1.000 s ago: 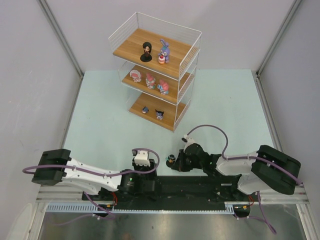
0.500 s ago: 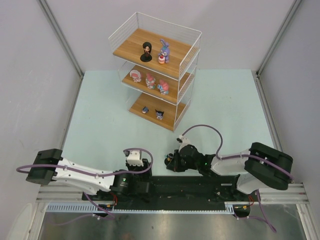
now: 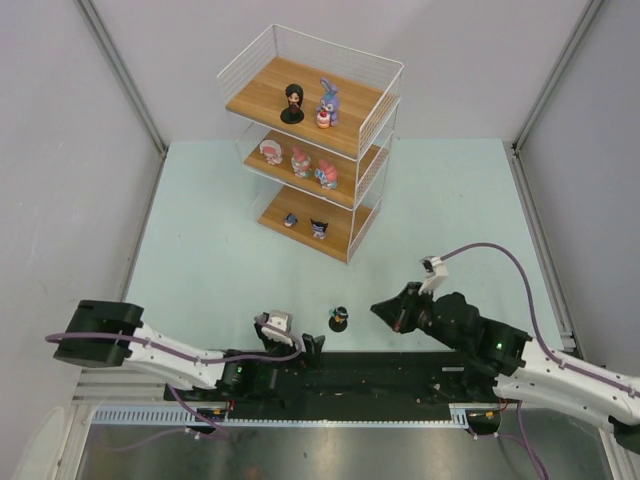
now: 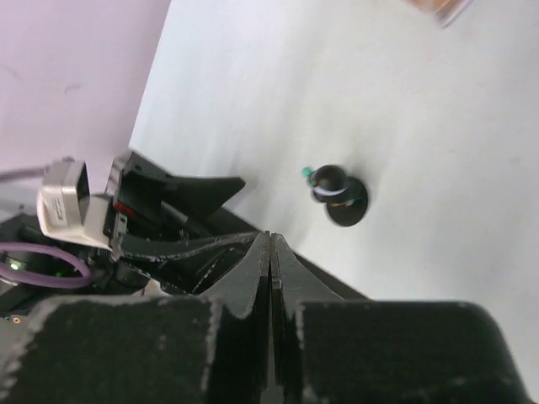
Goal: Place and organize the plastic toys onto the shelf
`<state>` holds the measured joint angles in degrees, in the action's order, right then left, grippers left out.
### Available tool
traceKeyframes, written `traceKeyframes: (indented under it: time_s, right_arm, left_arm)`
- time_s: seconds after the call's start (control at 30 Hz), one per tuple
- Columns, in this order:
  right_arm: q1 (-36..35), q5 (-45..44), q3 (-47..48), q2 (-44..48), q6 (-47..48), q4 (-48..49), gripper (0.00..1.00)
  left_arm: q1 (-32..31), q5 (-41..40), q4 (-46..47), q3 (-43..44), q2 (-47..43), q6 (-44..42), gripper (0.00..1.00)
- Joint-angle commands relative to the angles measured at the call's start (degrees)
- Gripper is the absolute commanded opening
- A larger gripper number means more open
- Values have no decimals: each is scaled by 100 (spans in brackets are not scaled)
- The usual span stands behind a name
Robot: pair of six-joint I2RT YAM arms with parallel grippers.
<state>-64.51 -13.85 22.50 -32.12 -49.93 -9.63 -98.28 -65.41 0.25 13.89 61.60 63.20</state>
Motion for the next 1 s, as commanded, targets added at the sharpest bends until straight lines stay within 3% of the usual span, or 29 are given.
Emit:
traceKeyframes:
  time_s: [0.0,0.33,0.47,0.57,0.97]
  right_arm:
    - [578,-41,52,592,238,-1234,0]
    - [949,163,105,637,476,-1454,0]
    - [1028,216,105,654,511,-1454,0]
    - [1081,277,105,663,564,-1480,0]
    - [1301,462,105,470,686,-1402,0]
  left_arm:
    - [-33,11,4195,-905,657,-1872,100]
    - [-42,292,6318,52,2750,-3734,100]
    - [-33,257,7827,-35,3576,-3990,100]
    - [10,204,8402,-158,3875,-4070,100]
    - [528,581,8183,-185,3815,-4149,100]
